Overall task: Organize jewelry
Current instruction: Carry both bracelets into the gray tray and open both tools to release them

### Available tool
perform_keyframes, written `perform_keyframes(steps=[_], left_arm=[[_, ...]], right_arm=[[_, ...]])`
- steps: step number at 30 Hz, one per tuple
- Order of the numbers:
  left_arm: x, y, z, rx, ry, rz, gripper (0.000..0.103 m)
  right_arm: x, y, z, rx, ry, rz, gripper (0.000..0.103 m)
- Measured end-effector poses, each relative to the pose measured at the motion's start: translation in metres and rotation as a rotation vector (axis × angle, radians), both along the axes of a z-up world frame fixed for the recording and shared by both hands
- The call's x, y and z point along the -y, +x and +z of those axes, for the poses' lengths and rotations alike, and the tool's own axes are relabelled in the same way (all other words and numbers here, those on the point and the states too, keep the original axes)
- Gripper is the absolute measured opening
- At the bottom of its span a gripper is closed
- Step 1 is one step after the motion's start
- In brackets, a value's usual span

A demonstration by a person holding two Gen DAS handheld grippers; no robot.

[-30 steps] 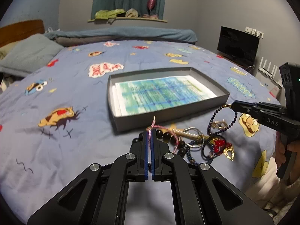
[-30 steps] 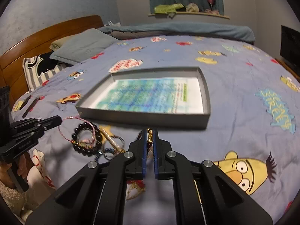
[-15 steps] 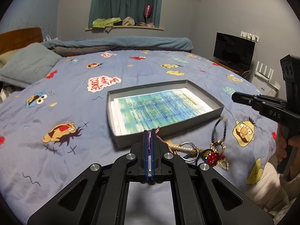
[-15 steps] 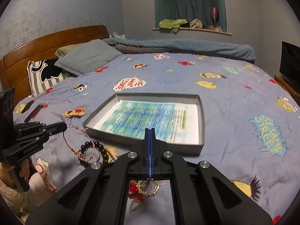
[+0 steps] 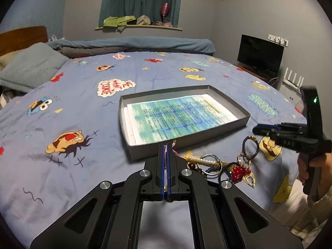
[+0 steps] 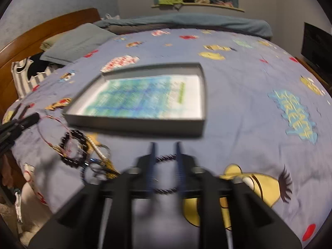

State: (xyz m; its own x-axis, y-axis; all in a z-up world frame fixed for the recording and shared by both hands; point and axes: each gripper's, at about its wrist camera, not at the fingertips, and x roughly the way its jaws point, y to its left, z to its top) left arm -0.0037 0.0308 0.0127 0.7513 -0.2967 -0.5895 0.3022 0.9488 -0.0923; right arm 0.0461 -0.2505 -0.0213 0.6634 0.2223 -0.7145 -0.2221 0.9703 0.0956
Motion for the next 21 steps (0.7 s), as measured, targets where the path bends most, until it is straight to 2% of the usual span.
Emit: perform_keyframes(steps=[9,11,12,17,21], left_arm=[[0.000,0.001,-0.006,-0.015,0.002,0.005,0.003],[0.000,0.001,-0.007,-0.015,0.002,0.004,0.003],[0.000,0.002,-0.007,-0.016,0.004,0.003,0.002],[0.000,0.001,-0.005,-0.015,0.005,0.000,0.003],[0.002,0.000,0.002,0.000,0.004,-0.011,0.003]], right_arm=[[0.015,0.001,-0.027,-0.069,-0.031,-0.033,0.030],[0.014,0.002,-0.030,-0.075,-0.038,-0.033,0.018],[0.014,0.002,-0.031,-0.075,-0.042,-0.034,0.006],[0.014,-0.001,-0.024,-0.041,-0.041,-0.027,0.007],[0.006,-0.010,0.003,0.050,-0.056,0.004,0.007]])
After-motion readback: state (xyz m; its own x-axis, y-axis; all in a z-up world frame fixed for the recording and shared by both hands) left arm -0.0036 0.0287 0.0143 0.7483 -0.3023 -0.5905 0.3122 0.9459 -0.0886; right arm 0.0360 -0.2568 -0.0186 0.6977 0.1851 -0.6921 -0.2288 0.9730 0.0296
